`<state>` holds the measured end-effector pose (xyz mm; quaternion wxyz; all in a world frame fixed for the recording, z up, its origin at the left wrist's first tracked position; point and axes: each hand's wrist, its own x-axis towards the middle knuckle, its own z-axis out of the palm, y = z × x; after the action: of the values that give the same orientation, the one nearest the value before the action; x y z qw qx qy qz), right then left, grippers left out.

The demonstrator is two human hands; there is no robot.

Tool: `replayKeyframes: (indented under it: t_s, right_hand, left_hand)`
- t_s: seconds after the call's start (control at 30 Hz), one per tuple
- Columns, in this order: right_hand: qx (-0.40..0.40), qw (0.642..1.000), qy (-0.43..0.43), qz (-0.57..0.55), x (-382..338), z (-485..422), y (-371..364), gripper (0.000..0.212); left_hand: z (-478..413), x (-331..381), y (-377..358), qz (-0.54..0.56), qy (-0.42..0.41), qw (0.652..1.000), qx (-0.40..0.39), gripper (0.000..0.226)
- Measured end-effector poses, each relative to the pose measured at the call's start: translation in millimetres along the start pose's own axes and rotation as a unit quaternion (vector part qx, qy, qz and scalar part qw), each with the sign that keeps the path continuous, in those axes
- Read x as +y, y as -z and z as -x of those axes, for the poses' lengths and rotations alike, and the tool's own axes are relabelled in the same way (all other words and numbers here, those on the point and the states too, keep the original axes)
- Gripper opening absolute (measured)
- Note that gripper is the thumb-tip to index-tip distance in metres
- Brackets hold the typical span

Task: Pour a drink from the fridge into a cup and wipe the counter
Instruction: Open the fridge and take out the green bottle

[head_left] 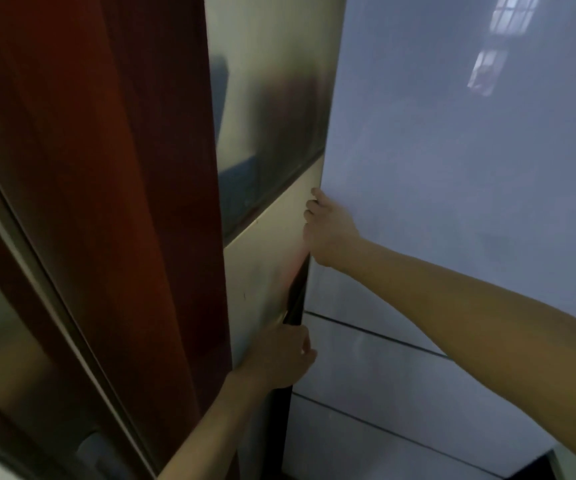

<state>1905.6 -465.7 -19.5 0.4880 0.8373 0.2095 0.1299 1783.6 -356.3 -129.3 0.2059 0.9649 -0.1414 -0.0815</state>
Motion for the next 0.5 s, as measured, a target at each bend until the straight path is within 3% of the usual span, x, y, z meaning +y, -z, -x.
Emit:
replayKeyframes:
  t_s: [0.2,0.37,0.5]
  right_hand:
    - [-0.006,0.999,-0.007,0.046,-6,5,-2,0.038]
    - [-0.016,0.999,0.000,0.039,-7,11,8,0.040]
    - [0.049,0.998,0.027,0.009,-10,36,19,0.030]
  left_hand:
    - [7,0,0,0.051,0.007,0.999,-0.014,0.019]
    - [23,4,11,0.105,0.024,0.994,-0.004,0.025]
    - [40,3,17,0.079,0.049,0.996,0.012,0.027]
